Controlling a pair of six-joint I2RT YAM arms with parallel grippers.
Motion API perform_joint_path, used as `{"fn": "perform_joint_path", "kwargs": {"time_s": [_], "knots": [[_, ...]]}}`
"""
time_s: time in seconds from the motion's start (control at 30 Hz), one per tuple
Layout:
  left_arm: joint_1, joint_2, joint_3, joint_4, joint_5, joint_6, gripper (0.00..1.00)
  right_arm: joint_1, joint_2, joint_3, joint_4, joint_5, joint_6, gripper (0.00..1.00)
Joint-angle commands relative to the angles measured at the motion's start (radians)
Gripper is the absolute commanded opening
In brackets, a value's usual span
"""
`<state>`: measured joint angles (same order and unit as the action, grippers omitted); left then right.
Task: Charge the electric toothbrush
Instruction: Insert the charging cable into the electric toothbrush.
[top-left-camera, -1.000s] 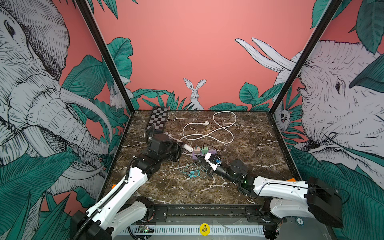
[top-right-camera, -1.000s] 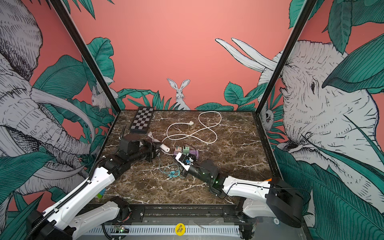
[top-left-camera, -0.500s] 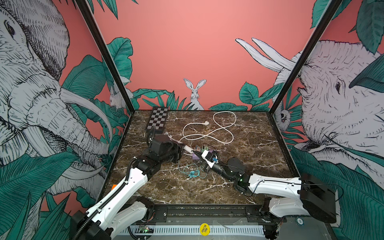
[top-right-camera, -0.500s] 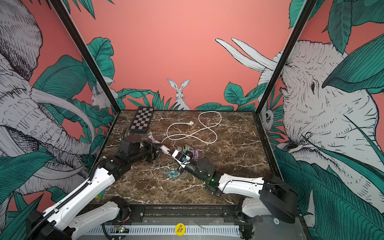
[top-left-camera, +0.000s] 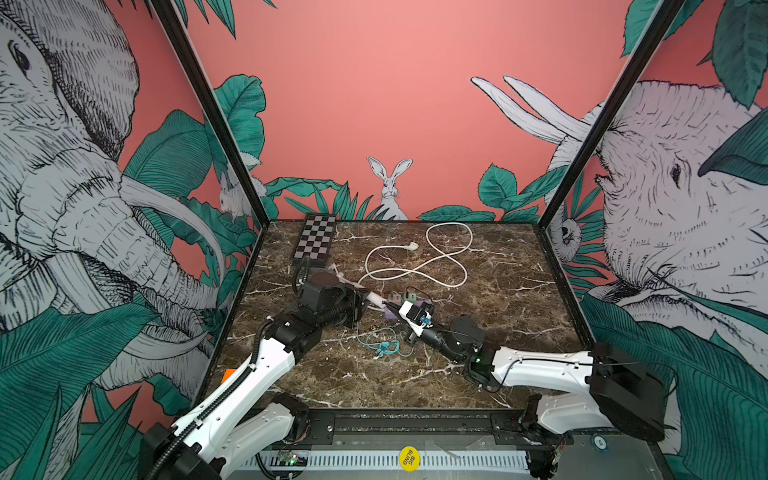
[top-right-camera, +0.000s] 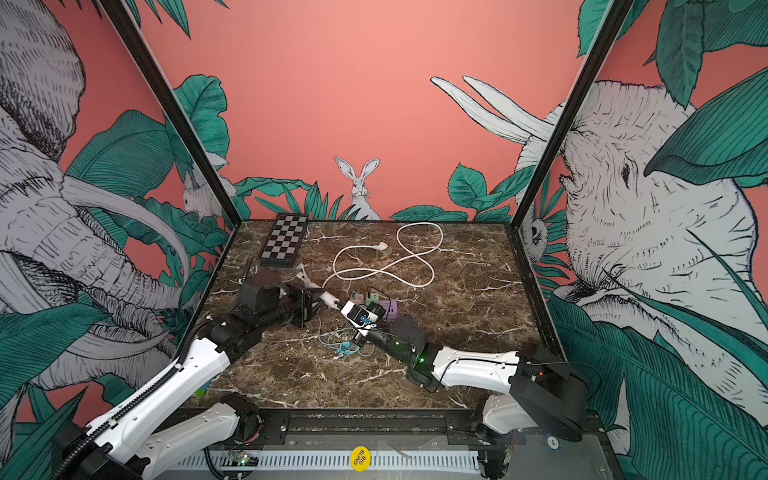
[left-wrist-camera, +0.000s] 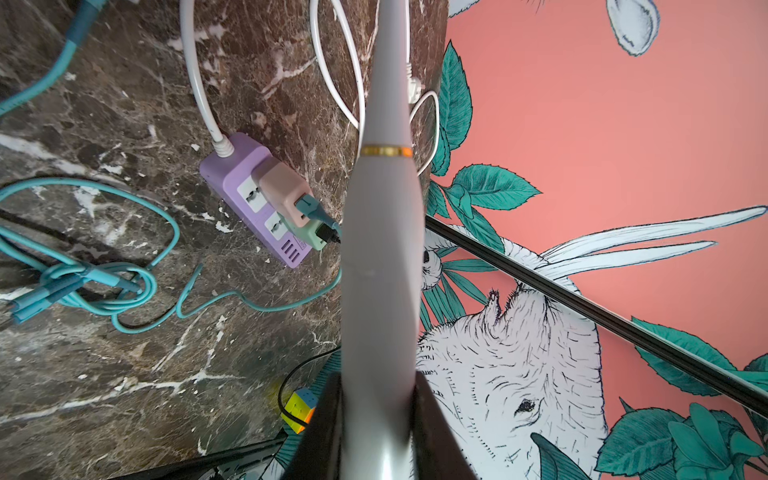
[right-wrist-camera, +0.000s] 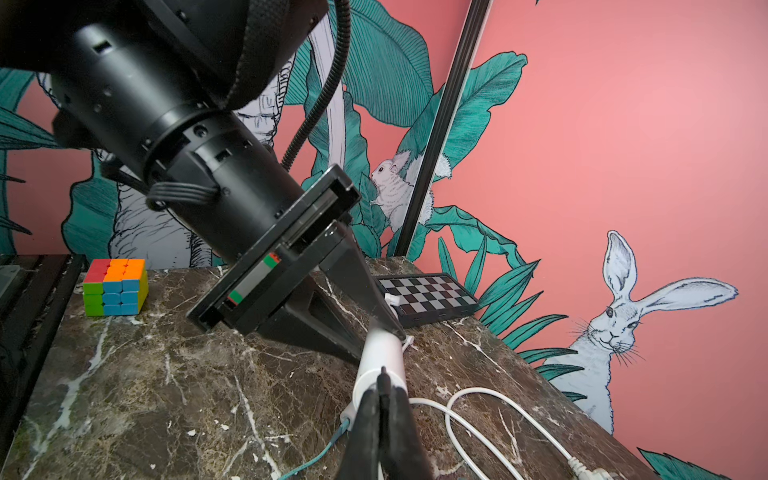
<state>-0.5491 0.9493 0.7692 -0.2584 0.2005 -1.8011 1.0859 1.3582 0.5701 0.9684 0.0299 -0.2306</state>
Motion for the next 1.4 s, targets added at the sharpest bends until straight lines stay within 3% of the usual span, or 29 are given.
{"fn": "perform_joint_path", "kwargs": {"time_s": [0.0,1.37], "knots": [[-0.003,-0.023,-0.008,0.028,-0.013,-0.017,0.00,0.006,0.006,0.005,0.061,0.015,-0.010,0.00],[-0.005,-0.029,-0.018,0.059,-0.015,-0.030,0.00,0.008,0.040,-0.024,0.074,0.047,-0.027,0.00]]}}
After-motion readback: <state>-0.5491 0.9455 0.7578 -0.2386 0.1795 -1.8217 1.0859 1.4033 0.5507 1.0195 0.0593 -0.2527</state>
